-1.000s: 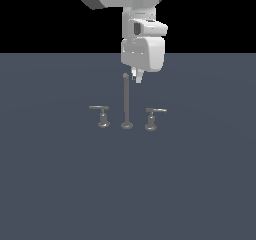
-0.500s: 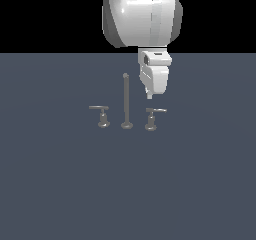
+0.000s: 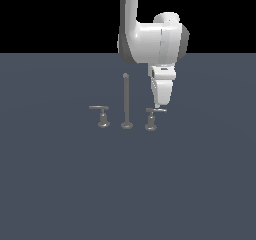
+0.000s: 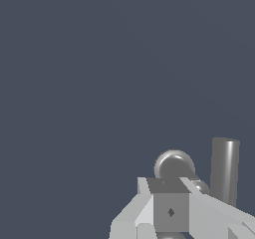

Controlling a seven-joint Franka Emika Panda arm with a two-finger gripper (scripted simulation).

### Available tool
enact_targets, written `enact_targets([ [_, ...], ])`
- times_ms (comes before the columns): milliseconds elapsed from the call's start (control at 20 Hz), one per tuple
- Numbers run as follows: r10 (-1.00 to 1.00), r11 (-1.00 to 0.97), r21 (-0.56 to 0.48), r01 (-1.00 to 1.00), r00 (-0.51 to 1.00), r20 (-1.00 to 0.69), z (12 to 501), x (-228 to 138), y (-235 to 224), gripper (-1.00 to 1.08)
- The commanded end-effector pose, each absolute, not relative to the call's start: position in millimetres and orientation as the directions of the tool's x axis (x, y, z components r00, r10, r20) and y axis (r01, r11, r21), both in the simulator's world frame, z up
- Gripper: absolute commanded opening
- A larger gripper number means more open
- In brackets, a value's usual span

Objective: Turn on the faucet by rotating a designated handle.

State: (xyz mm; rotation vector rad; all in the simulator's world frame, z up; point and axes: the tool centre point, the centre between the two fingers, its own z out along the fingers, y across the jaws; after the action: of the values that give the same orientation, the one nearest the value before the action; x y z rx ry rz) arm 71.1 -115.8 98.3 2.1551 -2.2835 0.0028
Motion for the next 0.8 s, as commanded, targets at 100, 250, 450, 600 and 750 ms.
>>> enact_targets([
  [100,-0.996,0.094,0.000,-0.996,-0.094,0.001,90,75,-124,-1.00],
  [250,-0.995,0.100,0.000,-0.995,-0.100,0.001,89,75,-125,-1.00],
  [450,-0.995,0.099,0.000,-0.995,-0.099,0.001,89,75,-125,-1.00],
  [600,-0.995,0.099,0.000,-0.995,-0.099,0.001,89,66,-129,-1.00],
  [750,-0.995,0.100,0.000,-0.995,-0.100,0.000,89,57,-134,-1.00],
])
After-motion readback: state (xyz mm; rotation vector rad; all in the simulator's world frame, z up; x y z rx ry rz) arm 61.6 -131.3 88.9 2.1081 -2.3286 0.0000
